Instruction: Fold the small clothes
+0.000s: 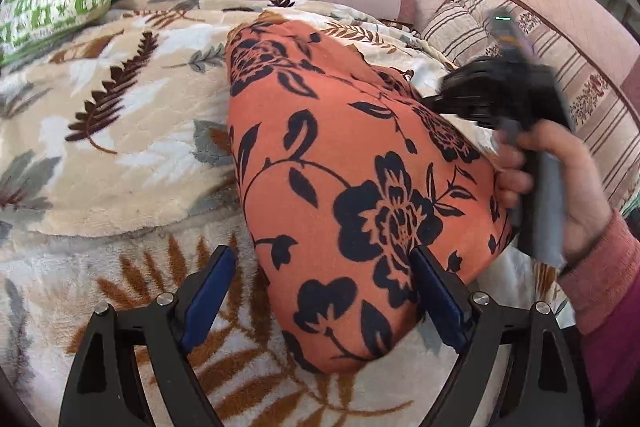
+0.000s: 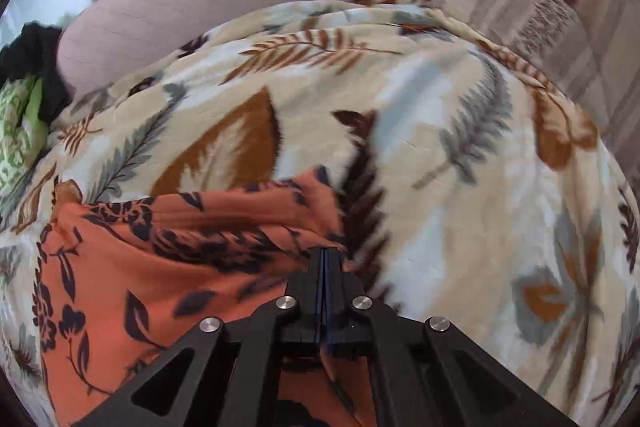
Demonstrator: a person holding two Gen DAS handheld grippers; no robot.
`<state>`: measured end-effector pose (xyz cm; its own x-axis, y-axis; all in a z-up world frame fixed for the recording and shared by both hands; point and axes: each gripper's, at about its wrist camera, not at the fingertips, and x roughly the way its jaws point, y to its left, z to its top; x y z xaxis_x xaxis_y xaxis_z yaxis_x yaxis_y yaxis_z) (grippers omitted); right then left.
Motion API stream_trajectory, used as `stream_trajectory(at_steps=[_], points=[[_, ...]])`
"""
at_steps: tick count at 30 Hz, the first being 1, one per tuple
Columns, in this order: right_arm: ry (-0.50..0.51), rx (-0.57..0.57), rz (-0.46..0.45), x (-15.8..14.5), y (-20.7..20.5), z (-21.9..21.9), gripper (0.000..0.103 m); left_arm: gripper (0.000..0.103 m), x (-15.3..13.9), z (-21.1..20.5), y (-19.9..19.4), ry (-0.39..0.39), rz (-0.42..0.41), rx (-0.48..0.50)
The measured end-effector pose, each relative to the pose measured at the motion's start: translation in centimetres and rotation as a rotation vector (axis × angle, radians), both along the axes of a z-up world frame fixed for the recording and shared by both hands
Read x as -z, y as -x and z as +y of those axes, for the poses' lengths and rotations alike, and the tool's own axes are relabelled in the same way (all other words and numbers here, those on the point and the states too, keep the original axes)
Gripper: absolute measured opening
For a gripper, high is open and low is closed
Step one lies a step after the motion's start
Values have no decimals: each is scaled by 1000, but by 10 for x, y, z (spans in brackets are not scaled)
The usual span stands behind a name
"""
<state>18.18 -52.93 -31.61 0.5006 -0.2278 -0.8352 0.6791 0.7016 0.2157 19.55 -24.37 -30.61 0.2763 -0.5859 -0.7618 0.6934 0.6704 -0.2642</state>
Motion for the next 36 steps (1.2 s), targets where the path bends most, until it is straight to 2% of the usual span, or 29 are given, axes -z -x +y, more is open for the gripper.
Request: stream_trajectory(at_steps=[1,3,4,8,12,15,17,20,22,25,28,31,32,34,36], points=[[-8,1,-49,-8,14,0,0,90,-4,2,3,-1,-30,-6],[64,-16,-124,-33,40,16,1,89,-14,7,7,11,-85,-13],[84,-45,-168,-45,51,27,5,89,-18,10,8,19,-110,-23],[45,-114,-217,-61,81,54,5,89,-35,26,11,55,-191,-108],[-42,-125,-152,-36,104,70,5,89,-36,32,7,2,-246,-192],[-71,-114,-101,-6,118,76,7,90,-18,21,-1,-121,-216,-190],[-55,-126,-120,-4,122,76,7,90,-16,18,4,-131,-262,-195],[-112,-117,-122,-9,125,69,6,90,-19,15,12,-171,-335,-186],[-138,-109,-148,-14,131,66,6,90,-21,16,10,-170,-321,-186],[-99,-132,-186,-26,138,72,6,90,-25,26,-3,-117,-238,-233],[-77,-161,-232,-32,137,77,6,90,-31,29,-6,-92,-242,-287],[-118,-204,-135,-5,121,81,6,90,-29,21,-8,-126,-253,-292],[-122,-202,-137,3,120,81,6,90,-24,16,-9,-155,-240,-276],[-139,-190,-142,-4,120,79,6,90,-13,8,-11,-210,-233,-269],[-148,-192,-137,-12,114,76,6,90,-16,10,-10,-196,-247,-267]])
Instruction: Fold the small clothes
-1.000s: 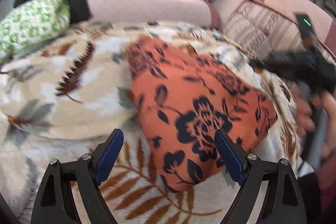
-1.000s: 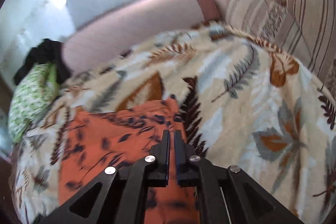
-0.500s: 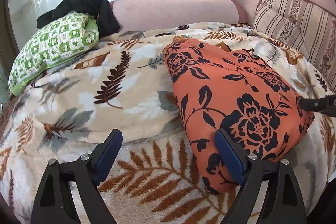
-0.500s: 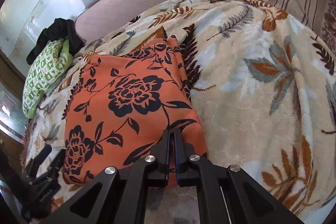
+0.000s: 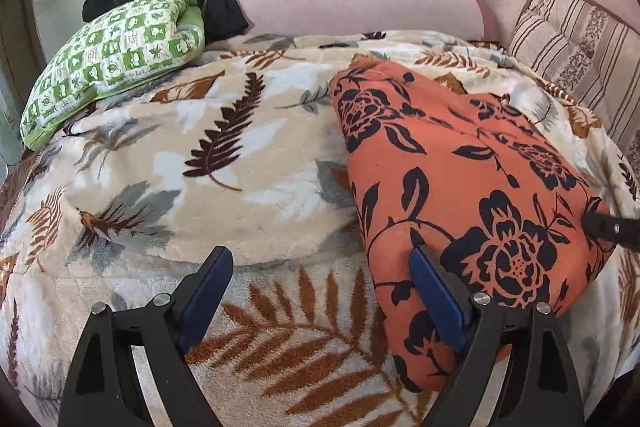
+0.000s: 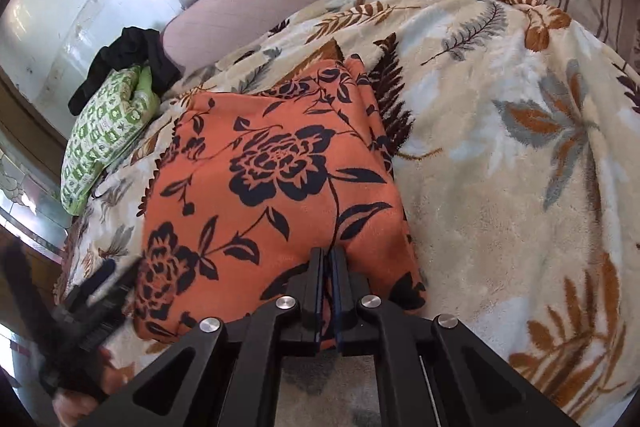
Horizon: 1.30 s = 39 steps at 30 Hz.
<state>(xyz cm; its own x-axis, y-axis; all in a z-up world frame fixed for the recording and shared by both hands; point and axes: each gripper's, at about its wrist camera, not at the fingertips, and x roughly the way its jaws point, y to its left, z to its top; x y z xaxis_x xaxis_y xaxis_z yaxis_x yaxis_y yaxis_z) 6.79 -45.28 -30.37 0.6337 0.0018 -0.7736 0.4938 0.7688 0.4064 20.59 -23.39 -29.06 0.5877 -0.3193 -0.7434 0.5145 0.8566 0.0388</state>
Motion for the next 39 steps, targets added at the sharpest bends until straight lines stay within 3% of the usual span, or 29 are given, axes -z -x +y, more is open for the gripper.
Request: stream_trajectory(at_steps=[3,8,10,11,12,17,22,25,27,28,32,39], points=[[-4,-19,-39,-14,-18,-2,5,90,-1,0,-2,-5,4,3],[-20,-24,5,-17,-72,-11,5,96,1,0,-5,-7,1,-6],[2,-17,86,-6,-93,-17,5,97,2,2,-8,3,12,-3],[-13,-27,166,8,-106,-21,6,97,3,2,-9,7,21,-7],[-43,-31,185,14,-113,-24,6,97,3,3,-10,9,28,-9],[-50,-44,124,-13,-144,-29,6,98,2,2,-11,1,25,-1],[-41,-170,40,-30,-194,-3,5,98,1,2,-13,7,37,2],[-28,-224,70,-14,-228,15,5,98,2,2,-15,10,40,0],[-7,-246,190,18,-251,22,6,98,2,2,-17,3,36,-15],[-19,-250,207,27,-254,23,6,98,3,2,-19,6,44,-14],[-30,-246,154,9,-239,18,6,98,3,5,-20,27,60,-13],[46,-225,50,-30,-159,7,6,98,2,3,-13,8,20,-25]])
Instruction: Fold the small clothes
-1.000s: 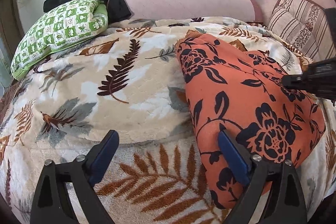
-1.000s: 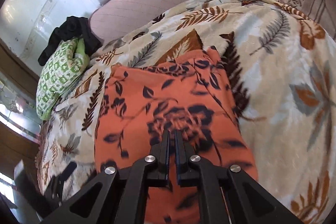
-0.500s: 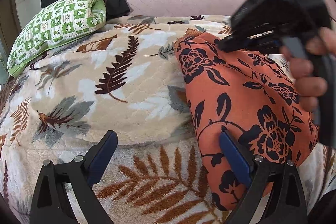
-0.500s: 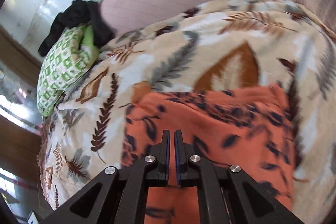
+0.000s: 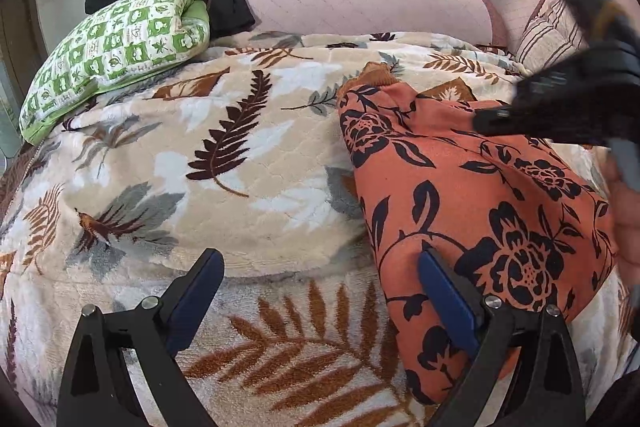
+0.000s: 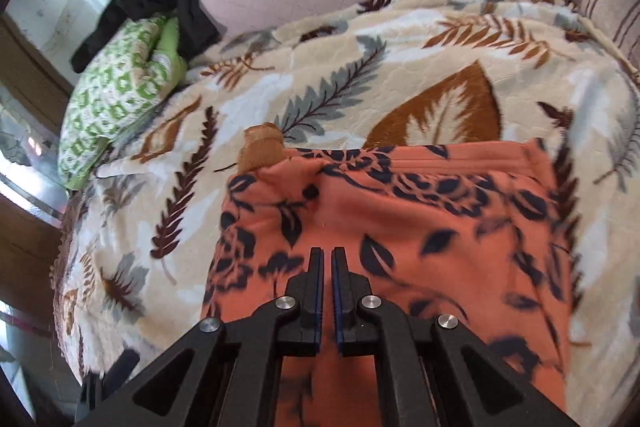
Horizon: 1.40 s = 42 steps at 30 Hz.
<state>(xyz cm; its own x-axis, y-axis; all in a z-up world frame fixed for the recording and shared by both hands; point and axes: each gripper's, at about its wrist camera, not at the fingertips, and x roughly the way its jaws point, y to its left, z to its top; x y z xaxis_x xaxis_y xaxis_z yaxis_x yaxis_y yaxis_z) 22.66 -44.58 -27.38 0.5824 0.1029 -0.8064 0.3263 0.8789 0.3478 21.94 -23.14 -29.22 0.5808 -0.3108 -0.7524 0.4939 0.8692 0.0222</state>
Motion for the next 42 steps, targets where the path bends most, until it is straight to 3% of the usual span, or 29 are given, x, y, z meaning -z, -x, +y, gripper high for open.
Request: stream_trajectory(at_steps=[5,10,13,15,18,25,30,36,39,42], points=[[39,5,-40,-20,53,0,6,98,0,0,3,0,-12,-9],[4,32,-6,-4,80,-3,6,98,0,-1,4,-5,-23,-17],[-15,54,27,23,88,-7,6,98,0,-2,4,-7,-22,-16],[-28,47,-7,33,91,-9,6,98,1,-2,5,-10,-29,-20],[2,14,-30,31,93,-6,6,98,0,-3,6,-15,-35,-28],[-53,21,-60,34,99,-12,6,99,1,-4,9,-25,-61,-38],[-30,12,-73,33,100,-8,6,101,2,-4,9,-28,-65,-55],[-109,5,-107,33,107,-15,6,103,1,0,1,-7,3,-87],[-168,-14,-190,20,120,-25,6,103,-14,0,4,1,-27,-85],[-148,15,-278,5,133,-36,6,103,-31,-5,7,3,-86,-66]])
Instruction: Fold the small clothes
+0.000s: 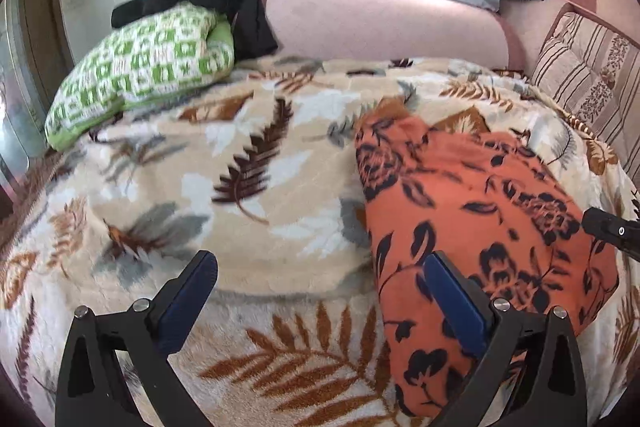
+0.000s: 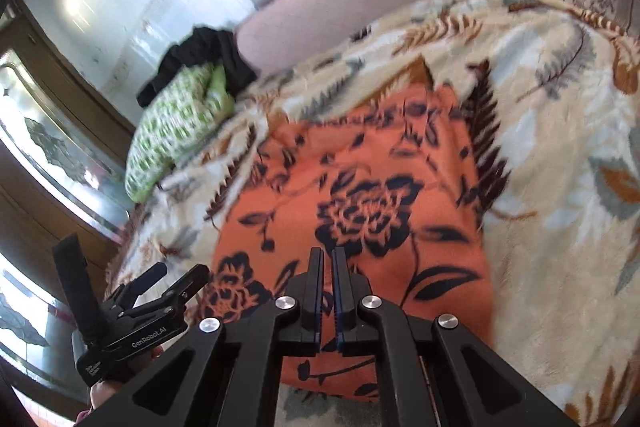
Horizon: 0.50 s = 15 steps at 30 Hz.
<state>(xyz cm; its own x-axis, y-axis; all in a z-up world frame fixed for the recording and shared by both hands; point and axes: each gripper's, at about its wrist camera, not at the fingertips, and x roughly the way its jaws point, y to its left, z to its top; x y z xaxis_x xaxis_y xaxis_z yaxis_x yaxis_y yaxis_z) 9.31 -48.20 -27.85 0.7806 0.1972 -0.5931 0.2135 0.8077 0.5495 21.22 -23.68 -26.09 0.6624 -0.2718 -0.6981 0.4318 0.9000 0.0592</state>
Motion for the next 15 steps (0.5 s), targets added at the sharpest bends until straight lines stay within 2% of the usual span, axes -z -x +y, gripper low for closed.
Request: stream_trajectory(at_steps=[4,9,13,15], points=[[4,74,-18,-10,4,-17,6,103,-6,-19,-5,-23,-15,33],[3,114,-39,-17,1,-28,6,103,8,-35,-6,-68,-15,78],[-20,124,-56,-22,0,-31,6,103,8,-32,-12,-31,16,78],[5,145,-69,-27,0,-32,6,103,8,-28,-16,-19,25,78]])
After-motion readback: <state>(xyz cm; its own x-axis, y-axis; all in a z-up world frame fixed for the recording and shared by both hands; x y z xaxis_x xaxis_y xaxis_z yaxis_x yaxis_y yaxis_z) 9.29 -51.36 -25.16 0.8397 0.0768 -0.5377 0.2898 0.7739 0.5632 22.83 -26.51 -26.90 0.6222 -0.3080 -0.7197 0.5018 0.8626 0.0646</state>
